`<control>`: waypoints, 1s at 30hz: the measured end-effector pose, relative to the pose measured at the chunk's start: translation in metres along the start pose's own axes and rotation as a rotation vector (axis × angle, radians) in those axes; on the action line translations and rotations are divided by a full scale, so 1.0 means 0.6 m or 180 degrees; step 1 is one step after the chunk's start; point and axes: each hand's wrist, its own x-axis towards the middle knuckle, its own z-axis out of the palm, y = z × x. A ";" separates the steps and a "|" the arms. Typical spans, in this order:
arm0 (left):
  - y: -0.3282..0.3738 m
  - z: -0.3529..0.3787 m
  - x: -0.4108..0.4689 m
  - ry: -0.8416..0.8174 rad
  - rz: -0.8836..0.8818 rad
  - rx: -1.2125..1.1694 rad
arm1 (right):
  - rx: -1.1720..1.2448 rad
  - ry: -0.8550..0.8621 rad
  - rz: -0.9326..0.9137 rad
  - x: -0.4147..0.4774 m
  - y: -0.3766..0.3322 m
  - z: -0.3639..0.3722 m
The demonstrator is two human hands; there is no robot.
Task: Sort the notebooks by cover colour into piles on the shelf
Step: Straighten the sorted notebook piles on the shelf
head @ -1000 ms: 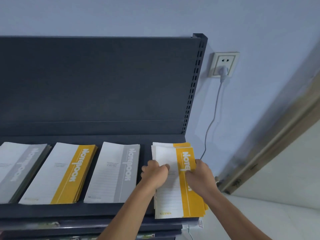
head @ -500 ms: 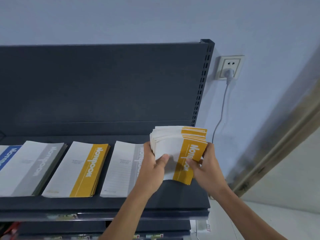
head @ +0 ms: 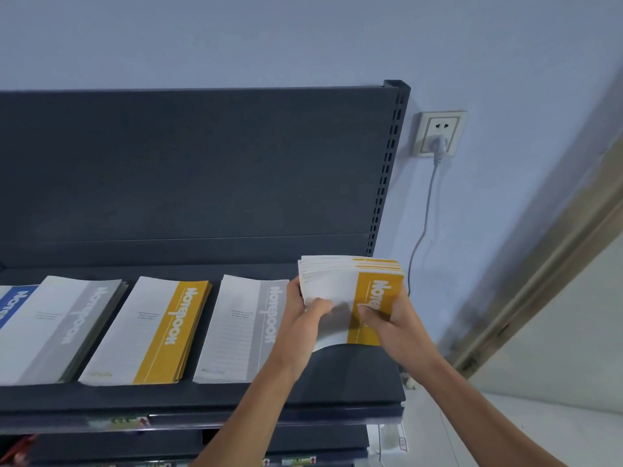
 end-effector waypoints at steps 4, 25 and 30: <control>-0.005 0.002 0.005 0.0044 -0.0017 -0.0024 | -0.0127 -0.0057 0.0035 0.008 0.004 -0.008; -0.043 0.027 0.073 0.0643 -0.0663 0.3278 | -0.1056 0.0196 0.1347 0.077 0.041 0.003; -0.048 0.026 0.079 0.0668 -0.0722 0.3303 | -0.1158 0.0130 0.1386 0.089 0.057 0.009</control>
